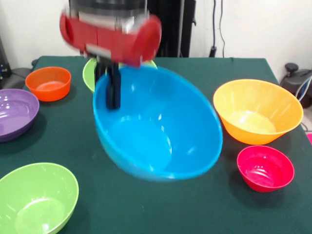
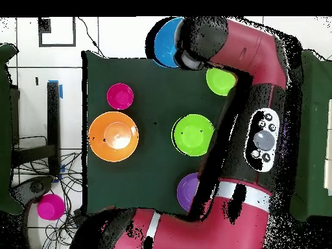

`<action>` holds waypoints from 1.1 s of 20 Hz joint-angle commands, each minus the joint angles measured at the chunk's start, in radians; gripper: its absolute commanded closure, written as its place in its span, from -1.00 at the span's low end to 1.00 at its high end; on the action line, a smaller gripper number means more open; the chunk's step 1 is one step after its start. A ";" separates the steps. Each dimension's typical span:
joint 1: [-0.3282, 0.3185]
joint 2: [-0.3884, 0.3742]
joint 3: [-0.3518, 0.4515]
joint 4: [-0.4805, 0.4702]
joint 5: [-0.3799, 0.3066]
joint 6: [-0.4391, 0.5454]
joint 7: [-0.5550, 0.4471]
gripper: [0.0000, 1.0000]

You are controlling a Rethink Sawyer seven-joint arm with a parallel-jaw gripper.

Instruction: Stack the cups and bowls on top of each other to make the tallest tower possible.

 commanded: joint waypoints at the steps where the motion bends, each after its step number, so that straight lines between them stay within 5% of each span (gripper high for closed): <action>1: 0.034 -0.187 0.086 0.186 -0.022 0.139 -0.185 1.00; 7: 0.046 -0.300 0.014 0.347 -0.050 0.197 -0.120 1.00; 22: 0.026 -0.419 0.034 0.627 -0.153 -0.018 -0.209 1.00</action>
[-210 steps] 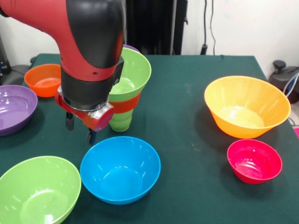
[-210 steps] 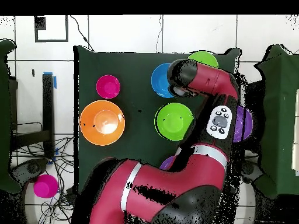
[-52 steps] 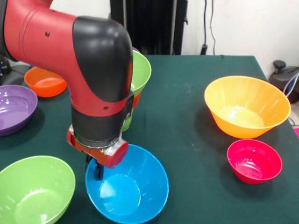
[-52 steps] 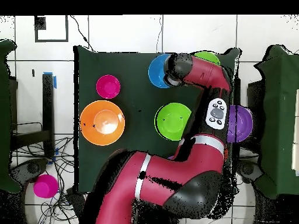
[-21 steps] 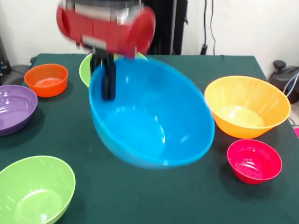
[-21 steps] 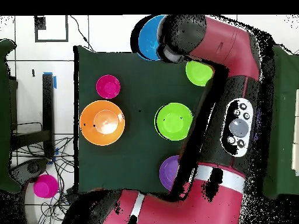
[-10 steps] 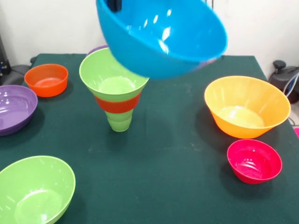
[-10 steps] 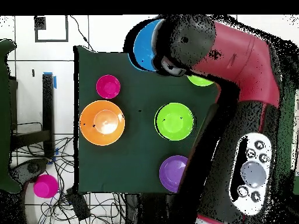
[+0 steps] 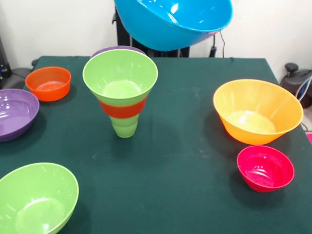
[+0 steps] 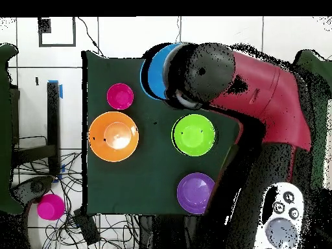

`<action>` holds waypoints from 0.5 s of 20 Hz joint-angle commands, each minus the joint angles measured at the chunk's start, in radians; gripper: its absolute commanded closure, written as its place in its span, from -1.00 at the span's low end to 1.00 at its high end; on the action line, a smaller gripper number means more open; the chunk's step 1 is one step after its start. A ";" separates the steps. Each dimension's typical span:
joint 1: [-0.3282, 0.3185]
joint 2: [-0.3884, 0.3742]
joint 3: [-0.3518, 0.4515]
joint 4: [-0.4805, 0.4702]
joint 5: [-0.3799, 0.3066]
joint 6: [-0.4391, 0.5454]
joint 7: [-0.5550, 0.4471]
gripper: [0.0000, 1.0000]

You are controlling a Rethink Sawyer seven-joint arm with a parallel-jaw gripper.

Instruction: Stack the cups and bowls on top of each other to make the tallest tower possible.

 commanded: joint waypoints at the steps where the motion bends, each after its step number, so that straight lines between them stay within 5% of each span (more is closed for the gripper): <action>1: -0.011 -0.061 0.067 0.256 -0.110 -0.083 -0.213 1.00; 10: -0.103 -0.062 0.138 0.295 -0.173 -0.152 -0.284 1.00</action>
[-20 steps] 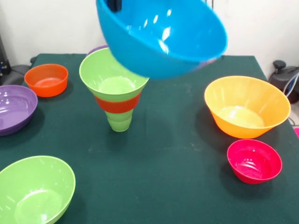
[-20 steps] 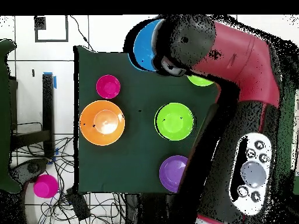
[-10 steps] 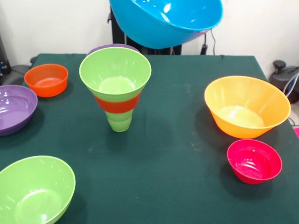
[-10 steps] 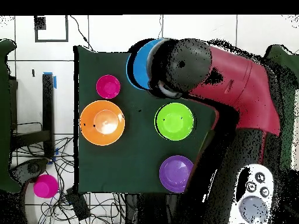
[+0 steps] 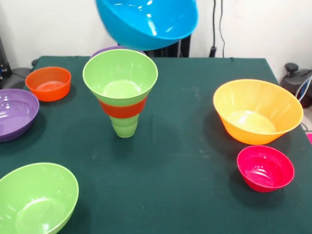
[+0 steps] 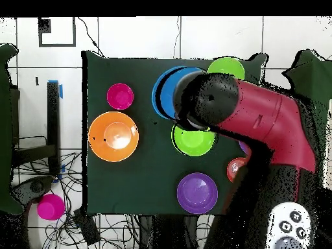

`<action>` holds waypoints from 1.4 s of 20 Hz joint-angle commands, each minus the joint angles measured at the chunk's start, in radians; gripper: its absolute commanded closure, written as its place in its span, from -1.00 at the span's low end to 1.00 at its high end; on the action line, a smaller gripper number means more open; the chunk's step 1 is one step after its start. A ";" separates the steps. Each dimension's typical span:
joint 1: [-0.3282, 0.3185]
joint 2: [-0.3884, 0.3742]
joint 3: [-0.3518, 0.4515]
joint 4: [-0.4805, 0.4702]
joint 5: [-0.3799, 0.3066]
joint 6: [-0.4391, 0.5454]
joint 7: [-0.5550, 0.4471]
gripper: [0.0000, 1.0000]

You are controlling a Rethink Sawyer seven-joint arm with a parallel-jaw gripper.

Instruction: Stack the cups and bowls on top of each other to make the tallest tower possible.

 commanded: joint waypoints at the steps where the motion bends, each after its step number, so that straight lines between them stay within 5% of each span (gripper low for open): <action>1: -0.057 -0.012 0.123 0.171 -0.089 -0.085 -0.275 1.00; 14: -0.097 -0.045 0.165 0.348 -0.121 -0.245 -0.167 1.00; 19: -0.041 -0.086 0.125 0.349 -0.153 -0.219 -0.078 1.00; 28: -0.017 -0.115 0.122 0.331 -0.155 -0.156 -0.073 1.00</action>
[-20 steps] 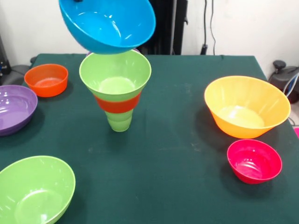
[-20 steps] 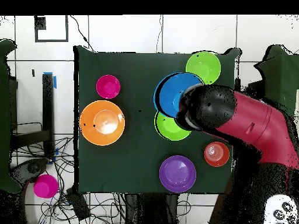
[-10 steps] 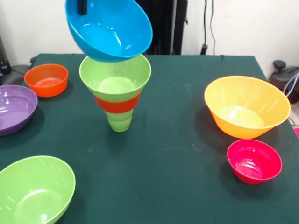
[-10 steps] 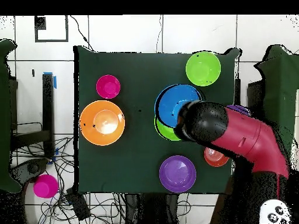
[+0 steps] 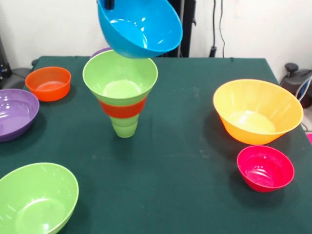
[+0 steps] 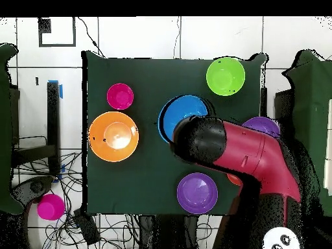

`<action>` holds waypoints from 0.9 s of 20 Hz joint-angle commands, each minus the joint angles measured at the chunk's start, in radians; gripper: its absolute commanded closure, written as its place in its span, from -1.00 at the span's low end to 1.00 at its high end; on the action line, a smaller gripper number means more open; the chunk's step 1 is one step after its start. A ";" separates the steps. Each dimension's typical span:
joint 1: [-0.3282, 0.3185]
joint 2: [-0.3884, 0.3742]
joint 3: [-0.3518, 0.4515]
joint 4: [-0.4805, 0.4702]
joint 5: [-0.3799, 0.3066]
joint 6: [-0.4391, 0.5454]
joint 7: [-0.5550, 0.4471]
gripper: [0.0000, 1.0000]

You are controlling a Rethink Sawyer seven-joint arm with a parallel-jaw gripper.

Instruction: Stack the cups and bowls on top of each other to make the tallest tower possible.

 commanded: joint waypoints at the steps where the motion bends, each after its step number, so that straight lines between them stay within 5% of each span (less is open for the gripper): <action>1: 0.016 -0.019 0.076 0.058 -0.053 0.039 -0.074 1.00; 18: -0.070 -0.002 0.163 0.065 -0.025 0.015 -0.173 1.00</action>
